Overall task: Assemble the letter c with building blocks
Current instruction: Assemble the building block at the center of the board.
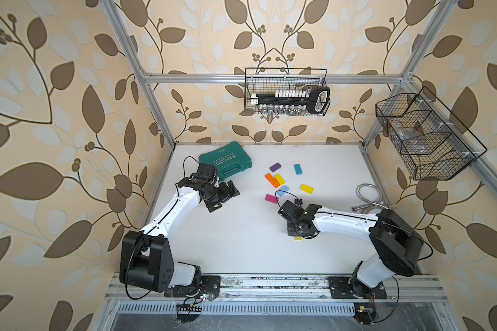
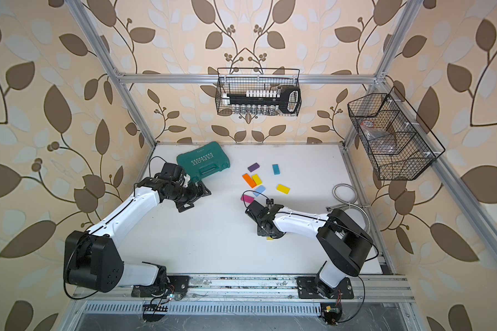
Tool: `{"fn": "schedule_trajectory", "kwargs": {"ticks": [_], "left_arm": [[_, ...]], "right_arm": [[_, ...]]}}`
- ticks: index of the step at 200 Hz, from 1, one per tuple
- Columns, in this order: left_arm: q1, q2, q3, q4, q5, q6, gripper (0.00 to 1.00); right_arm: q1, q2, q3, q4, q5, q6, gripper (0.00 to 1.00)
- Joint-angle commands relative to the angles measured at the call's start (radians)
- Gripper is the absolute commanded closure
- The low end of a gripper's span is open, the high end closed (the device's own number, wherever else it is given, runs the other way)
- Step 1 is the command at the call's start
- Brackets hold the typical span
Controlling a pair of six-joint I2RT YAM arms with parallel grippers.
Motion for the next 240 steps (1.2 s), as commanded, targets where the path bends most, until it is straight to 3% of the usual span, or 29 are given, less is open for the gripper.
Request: {"fn": "schedule_trajectory", "kwargs": {"ticks": [1,41,61,80,104,141,191,240], "left_arm": [[-0.009,0.002,0.032,-0.006,-0.005,-0.009,0.01],[-0.010,0.005,0.032,-0.002,-0.005,-0.013,0.01],[-0.012,0.005,0.033,-0.002,-0.005,-0.013,0.01],[-0.012,0.004,0.034,-0.003,-0.006,-0.012,0.01],[-0.013,0.000,0.034,-0.005,-0.003,-0.014,0.01],[-0.013,-0.008,0.032,-0.007,-0.004,-0.014,0.01],[-0.013,-0.016,0.037,-0.015,-0.008,-0.014,0.01],[-0.015,-0.016,0.045,-0.021,-0.008,-0.015,0.01]], "right_arm": [[-0.009,0.041,-0.011,-0.021,0.007,-0.008,0.72],[-0.009,0.017,-0.011,-0.025,0.007,-0.008,0.67],[-0.009,-0.014,-0.009,-0.031,0.004,-0.015,0.55],[-0.009,-0.064,-0.005,-0.040,0.003,-0.019,0.37],[-0.007,-0.142,-0.003,-0.061,-0.001,-0.019,0.27],[0.009,-0.238,-0.023,-0.093,-0.028,-0.068,0.23],[0.016,-0.374,-0.136,-0.054,-0.195,-0.087,0.20],[0.089,-0.320,-0.146,-0.004,-0.232,-0.059,0.19]]}}
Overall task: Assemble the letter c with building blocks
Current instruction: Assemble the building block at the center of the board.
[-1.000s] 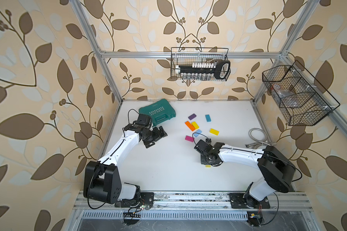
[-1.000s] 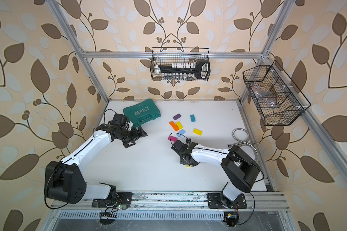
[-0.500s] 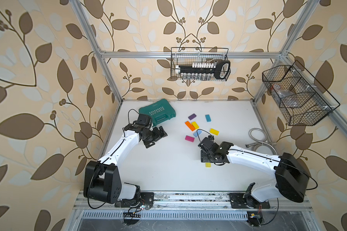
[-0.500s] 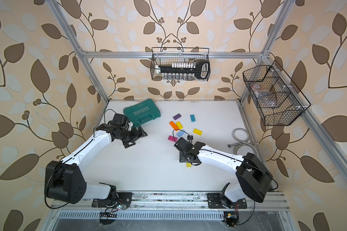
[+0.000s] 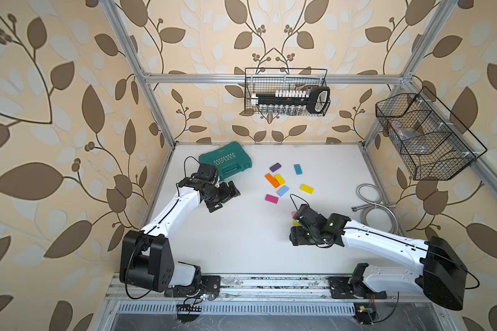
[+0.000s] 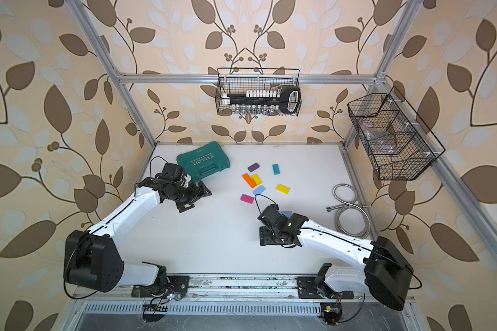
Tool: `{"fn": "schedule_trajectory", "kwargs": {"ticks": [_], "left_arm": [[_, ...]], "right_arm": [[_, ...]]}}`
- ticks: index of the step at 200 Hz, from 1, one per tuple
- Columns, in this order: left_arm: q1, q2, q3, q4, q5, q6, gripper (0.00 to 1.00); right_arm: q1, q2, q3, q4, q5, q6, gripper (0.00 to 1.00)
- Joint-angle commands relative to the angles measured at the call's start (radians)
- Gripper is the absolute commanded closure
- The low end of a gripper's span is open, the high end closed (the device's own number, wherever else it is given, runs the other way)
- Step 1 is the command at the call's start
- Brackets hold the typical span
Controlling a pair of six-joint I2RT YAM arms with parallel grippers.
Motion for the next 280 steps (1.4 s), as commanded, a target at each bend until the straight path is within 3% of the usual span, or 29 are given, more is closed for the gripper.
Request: {"fn": "schedule_trajectory", "kwargs": {"ticks": [1,94,280], "left_arm": [[-0.008,-0.018,0.045,-0.020,-0.007,-0.014,0.01],[-0.008,-0.021,0.059,-0.033,-0.017,-0.010,0.01],[-0.008,-0.024,0.036,-0.017,-0.016,-0.021,0.01]], "right_arm": [[0.039,0.044,0.003,0.039,-0.036,0.013,0.19],[0.076,0.172,0.008,0.126,-0.055,0.041,0.18],[0.057,0.187,0.019,0.125,-0.015,0.042,0.18]]}}
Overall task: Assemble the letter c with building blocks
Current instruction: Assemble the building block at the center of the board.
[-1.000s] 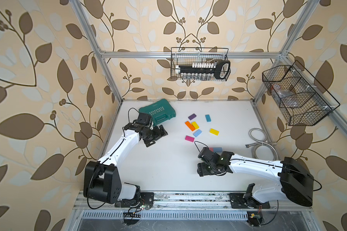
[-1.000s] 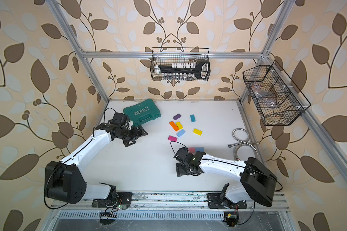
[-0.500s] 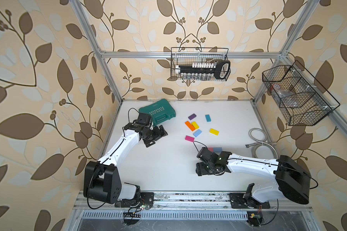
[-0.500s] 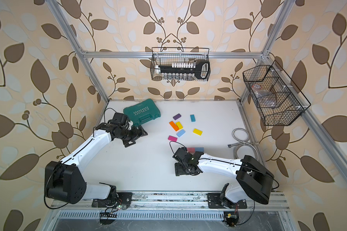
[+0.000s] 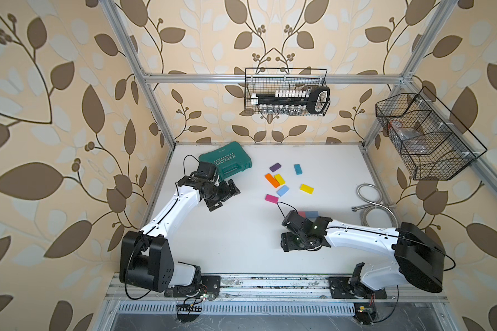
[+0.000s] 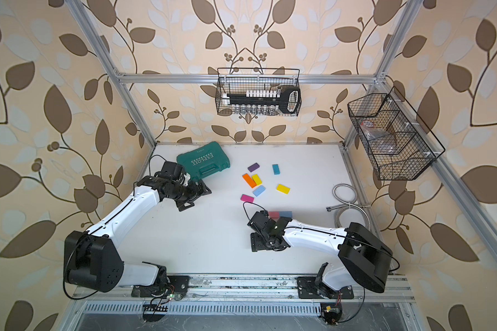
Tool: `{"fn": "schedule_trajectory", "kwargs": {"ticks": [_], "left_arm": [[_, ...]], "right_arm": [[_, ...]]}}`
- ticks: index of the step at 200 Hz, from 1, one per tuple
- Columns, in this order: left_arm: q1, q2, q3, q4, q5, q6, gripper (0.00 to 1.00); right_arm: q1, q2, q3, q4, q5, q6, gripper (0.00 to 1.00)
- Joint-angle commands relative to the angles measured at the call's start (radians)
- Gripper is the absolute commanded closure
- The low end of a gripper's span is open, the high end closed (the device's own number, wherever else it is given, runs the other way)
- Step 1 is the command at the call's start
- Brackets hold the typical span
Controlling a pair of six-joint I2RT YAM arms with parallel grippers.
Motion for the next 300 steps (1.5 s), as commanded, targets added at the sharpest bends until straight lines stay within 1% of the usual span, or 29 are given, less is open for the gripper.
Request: {"fn": "schedule_trajectory", "kwargs": {"ticks": [1,300], "left_arm": [[-0.008,-0.024,0.010,-0.001,-0.015,-0.006,0.01],[-0.009,-0.029,-0.007,0.011,-0.015,-0.010,0.01]], "right_arm": [[-0.004,0.013,0.018,-0.002,0.020,0.011,0.18],[-0.045,0.047,0.045,0.018,0.004,-0.011,0.18]]}}
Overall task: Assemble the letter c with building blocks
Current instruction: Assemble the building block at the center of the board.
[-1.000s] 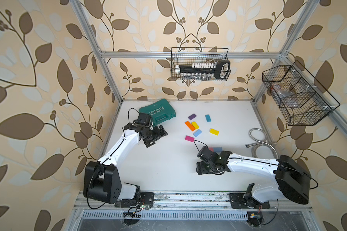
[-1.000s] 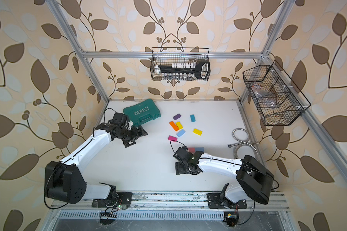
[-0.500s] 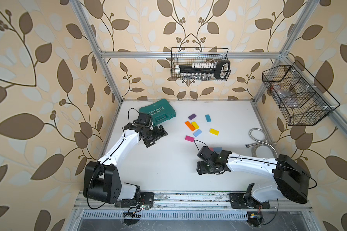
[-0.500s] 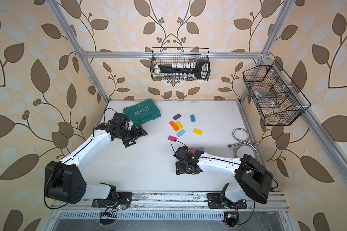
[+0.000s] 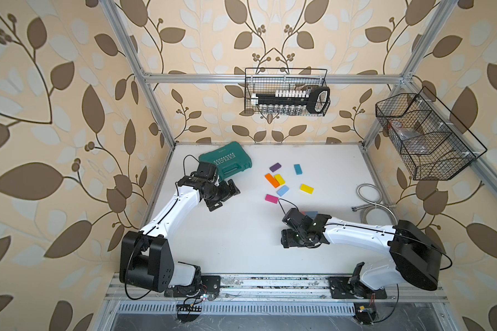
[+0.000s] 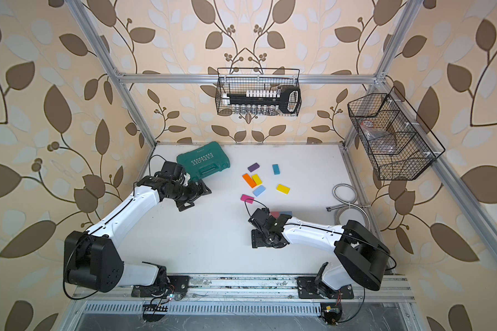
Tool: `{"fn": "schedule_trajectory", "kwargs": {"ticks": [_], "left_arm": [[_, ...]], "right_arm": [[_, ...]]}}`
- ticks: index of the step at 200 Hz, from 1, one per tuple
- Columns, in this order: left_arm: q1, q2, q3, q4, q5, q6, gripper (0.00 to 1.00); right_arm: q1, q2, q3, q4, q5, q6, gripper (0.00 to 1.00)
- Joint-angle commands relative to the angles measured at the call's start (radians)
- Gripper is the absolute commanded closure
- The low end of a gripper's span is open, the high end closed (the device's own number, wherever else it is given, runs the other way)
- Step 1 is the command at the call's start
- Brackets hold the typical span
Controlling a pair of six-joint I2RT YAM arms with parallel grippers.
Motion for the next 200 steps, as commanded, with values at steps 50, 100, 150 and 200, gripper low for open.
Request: {"fn": "schedule_trajectory", "kwargs": {"ticks": [50,100,150,200], "left_arm": [[-0.010,-0.025,-0.008,0.011,-0.015,-0.007,0.01],[-0.010,-0.030,-0.011,0.008,-0.015,-0.004,0.01],[-0.010,-0.024,-0.005,0.014,-0.010,-0.008,0.01],[-0.010,-0.023,-0.001,0.007,-0.014,-0.005,0.01]], "right_arm": [[-0.006,0.016,0.022,0.005,-0.004,-0.008,0.18],[-0.008,-0.089,0.031,-0.038,-0.044,-0.007,0.18],[-0.165,-0.235,0.063,-0.108,-0.065,-0.051,0.15],[-0.298,-0.222,-0.033,-0.016,-0.204,-0.064,0.14]]}}
